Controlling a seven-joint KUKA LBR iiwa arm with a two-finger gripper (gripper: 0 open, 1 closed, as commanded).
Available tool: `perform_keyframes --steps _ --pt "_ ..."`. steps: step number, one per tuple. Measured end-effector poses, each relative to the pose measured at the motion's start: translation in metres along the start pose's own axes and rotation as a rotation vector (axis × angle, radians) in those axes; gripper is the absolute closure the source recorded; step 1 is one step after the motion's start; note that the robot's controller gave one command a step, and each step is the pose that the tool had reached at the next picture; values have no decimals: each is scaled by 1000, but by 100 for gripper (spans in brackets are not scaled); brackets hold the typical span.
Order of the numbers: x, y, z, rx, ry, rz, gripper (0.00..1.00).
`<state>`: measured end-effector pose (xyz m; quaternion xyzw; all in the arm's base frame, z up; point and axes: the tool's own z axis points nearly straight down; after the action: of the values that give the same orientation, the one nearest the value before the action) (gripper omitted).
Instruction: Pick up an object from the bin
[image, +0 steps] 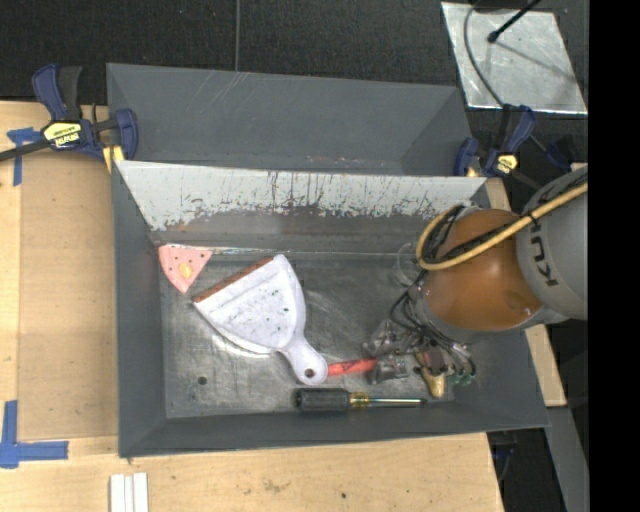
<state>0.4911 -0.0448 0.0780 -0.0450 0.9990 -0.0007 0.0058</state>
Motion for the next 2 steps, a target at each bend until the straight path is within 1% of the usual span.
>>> perform_keyframes --steps 1,2 --pt "-1 -7 -121 -1 9 13 100" --pt "-1 -7 -121 -1 9 13 100"
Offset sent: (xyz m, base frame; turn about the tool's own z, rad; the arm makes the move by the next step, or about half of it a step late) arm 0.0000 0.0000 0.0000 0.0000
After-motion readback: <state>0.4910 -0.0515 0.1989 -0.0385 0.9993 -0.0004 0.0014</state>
